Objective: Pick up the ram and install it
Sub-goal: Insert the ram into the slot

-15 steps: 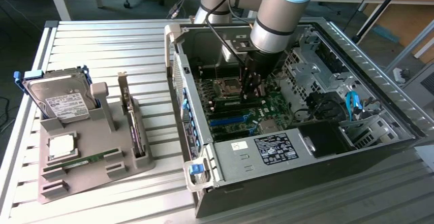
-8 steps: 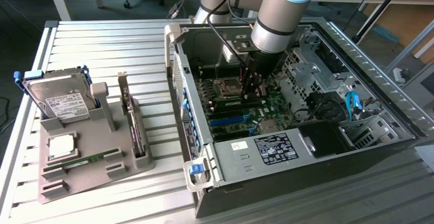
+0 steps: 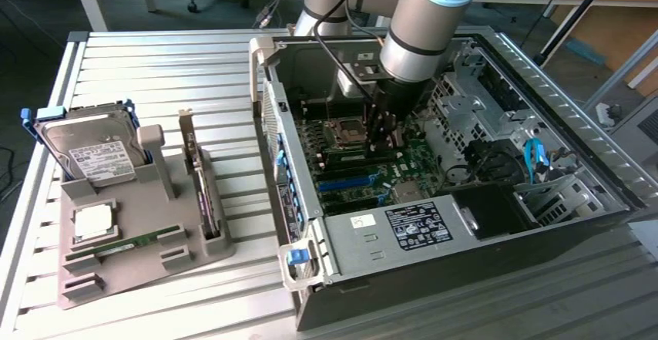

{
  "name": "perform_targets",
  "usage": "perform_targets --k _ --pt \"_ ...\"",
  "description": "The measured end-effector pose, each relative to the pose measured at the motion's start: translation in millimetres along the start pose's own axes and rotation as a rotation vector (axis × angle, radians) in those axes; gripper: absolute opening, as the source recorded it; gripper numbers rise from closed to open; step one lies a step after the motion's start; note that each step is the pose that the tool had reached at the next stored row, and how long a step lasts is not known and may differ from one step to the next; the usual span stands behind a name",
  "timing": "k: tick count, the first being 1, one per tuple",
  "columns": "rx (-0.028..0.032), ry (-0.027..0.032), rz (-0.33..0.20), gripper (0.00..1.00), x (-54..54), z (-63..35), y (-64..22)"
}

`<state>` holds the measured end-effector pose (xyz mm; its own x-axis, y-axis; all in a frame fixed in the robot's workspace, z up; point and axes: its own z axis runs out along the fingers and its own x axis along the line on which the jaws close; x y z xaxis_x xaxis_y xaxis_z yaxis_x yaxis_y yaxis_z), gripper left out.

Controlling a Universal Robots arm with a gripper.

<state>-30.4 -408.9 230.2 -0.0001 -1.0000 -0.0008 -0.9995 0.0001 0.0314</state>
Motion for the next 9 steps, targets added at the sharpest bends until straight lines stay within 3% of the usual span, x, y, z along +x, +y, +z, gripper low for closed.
perform_targets --k 9 --pt "0.0002 -0.0003 -0.006 0.13 -0.1 -1.7 0.0"
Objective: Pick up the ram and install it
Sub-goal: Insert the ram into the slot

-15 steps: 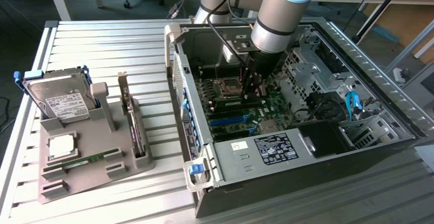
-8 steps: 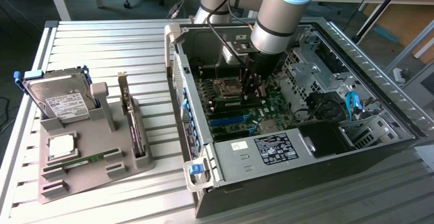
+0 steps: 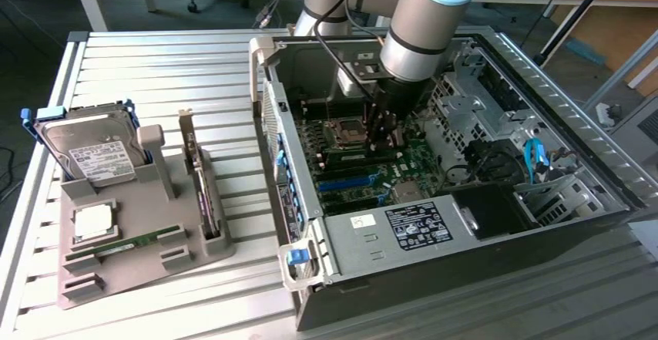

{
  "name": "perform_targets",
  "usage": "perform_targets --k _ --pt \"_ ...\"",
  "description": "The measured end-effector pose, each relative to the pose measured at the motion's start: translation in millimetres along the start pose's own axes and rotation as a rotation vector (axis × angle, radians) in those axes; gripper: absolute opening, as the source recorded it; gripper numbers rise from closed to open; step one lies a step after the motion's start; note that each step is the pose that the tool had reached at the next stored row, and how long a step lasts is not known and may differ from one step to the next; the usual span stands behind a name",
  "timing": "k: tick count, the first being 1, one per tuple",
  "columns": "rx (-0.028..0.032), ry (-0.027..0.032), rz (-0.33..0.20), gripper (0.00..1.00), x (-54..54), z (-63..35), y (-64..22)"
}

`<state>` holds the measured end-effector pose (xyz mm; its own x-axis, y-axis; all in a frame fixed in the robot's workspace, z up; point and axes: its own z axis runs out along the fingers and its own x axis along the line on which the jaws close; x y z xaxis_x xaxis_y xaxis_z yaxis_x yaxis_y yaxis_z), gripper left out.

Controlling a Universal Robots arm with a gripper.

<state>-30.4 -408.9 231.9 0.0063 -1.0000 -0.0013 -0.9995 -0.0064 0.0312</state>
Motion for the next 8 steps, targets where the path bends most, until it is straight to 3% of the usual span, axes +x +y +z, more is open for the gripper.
perform_targets --k 3,8 --pt "-0.0002 0.0012 -0.027 0.13 0.1 -0.1 0.0" --pt "-0.0004 0.0013 -0.027 0.13 0.1 -0.2 -2.1"
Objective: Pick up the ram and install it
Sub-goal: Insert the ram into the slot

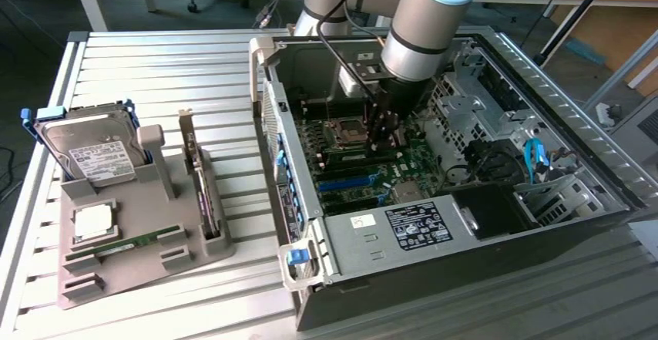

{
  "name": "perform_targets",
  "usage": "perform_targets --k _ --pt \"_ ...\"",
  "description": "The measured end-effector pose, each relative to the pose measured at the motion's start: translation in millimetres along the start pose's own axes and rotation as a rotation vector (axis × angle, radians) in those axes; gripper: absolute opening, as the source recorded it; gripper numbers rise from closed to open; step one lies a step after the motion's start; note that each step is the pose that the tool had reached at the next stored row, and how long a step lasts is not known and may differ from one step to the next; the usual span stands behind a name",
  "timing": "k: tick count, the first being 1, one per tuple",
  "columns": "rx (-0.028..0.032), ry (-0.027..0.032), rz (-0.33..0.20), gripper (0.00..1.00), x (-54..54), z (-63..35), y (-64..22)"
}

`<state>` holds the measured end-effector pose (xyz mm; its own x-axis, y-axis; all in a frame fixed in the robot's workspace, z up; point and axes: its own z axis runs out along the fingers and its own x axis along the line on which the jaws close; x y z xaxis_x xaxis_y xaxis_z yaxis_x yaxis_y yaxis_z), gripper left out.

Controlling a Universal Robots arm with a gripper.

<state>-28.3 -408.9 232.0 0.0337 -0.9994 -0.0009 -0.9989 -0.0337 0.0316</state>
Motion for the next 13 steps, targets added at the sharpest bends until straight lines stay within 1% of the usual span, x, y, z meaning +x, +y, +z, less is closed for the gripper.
perform_targets --k 9,13 --pt "0.0001 0.0000 -0.003 0.13 0.0 0.1 -0.4" --pt "0.0001 0.0000 -0.003 0.13 0.0 1.5 -0.4"
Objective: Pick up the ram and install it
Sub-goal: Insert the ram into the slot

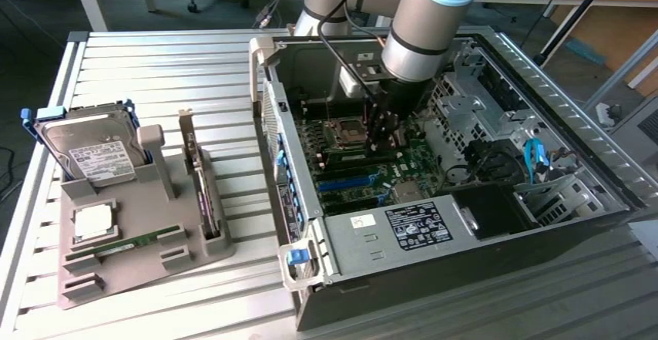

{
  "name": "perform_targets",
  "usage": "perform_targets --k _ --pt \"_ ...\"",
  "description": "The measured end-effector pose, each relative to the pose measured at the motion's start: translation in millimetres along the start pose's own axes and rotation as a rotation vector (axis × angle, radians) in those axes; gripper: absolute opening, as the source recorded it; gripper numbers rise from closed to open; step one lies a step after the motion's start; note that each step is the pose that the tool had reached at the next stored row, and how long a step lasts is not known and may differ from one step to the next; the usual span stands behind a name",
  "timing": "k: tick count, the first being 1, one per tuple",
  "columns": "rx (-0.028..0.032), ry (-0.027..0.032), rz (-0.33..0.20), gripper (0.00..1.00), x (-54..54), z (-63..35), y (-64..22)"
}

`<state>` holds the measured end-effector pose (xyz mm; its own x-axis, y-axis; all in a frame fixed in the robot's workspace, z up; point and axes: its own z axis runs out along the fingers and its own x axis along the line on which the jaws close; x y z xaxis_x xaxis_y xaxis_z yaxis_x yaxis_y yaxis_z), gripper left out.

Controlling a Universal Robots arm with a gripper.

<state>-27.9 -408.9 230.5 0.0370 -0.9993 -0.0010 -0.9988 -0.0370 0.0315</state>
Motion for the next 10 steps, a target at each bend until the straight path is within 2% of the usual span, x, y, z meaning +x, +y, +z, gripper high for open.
perform_targets --k 10 --pt "0.0003 -0.0004 -0.003 0.13 -0.1 0.5 -0.1"
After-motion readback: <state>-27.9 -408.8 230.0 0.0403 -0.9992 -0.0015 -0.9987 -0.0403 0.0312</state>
